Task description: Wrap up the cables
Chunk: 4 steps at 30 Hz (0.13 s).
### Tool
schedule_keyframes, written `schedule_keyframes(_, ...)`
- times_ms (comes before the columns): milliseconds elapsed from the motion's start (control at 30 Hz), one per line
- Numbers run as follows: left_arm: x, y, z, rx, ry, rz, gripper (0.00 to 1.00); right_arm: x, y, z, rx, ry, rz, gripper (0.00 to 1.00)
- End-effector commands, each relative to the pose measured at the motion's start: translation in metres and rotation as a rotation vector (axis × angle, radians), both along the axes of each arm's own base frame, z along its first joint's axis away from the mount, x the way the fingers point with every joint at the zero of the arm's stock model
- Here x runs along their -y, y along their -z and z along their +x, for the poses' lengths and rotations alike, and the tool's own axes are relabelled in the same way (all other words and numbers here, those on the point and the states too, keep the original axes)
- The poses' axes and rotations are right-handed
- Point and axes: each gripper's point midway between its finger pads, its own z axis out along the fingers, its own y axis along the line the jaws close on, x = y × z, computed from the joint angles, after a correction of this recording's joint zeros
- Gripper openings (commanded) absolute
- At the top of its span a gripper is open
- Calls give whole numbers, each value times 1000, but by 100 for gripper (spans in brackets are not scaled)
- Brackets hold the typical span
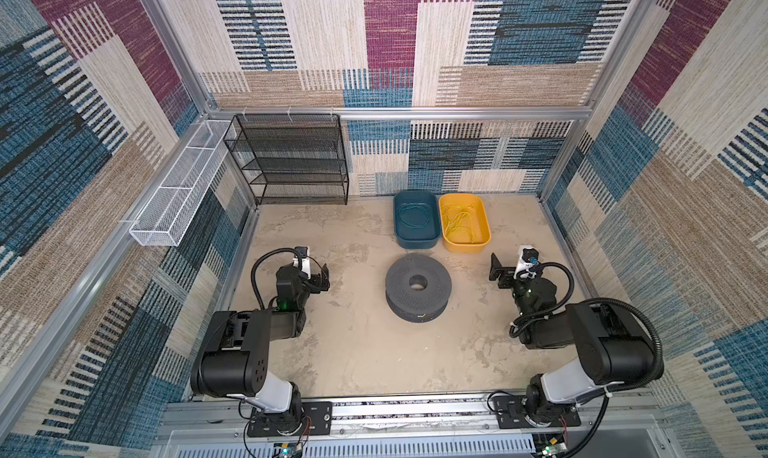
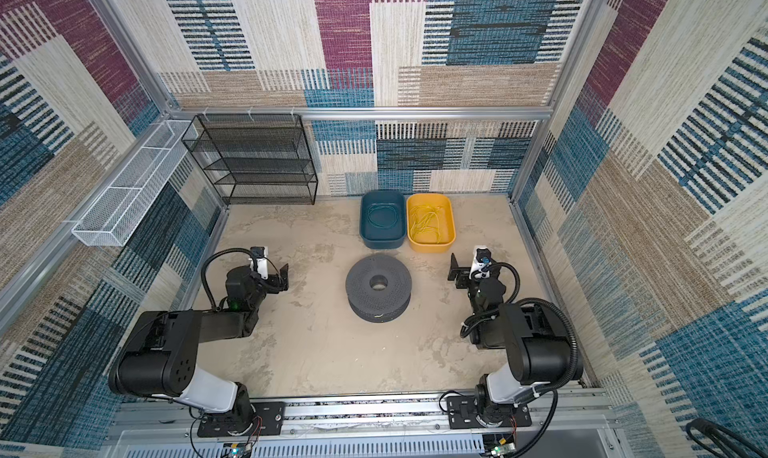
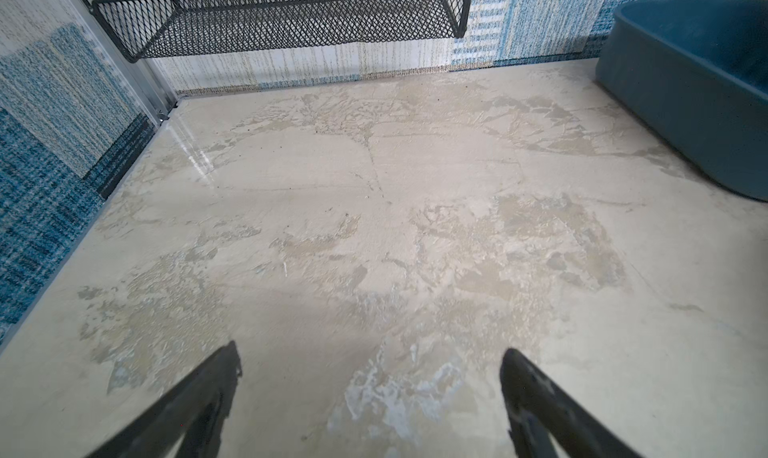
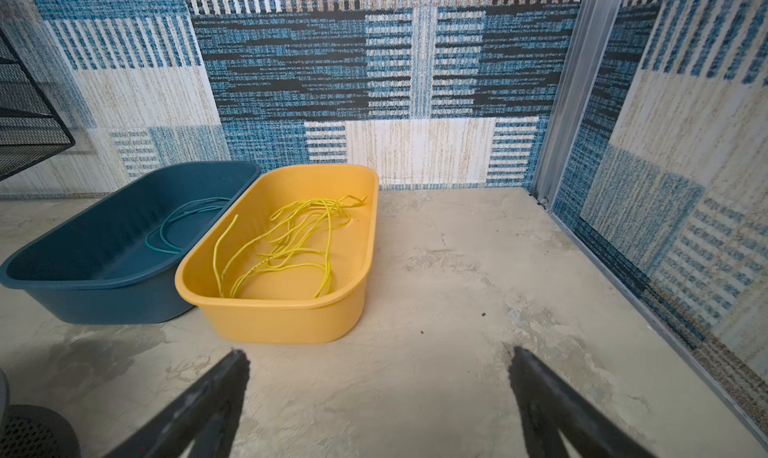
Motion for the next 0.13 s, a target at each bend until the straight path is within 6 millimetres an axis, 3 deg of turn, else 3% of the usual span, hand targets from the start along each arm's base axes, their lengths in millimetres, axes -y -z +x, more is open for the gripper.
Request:
schedule_keyframes(0, 0, -3, 2, 8, -6, -13, 99, -1, -3, 1, 10, -6, 0, 99)
schedule_keyframes(100, 0, -3, 2, 9, -5, -12, 99, -1, -4, -2, 19, -3, -3, 99)
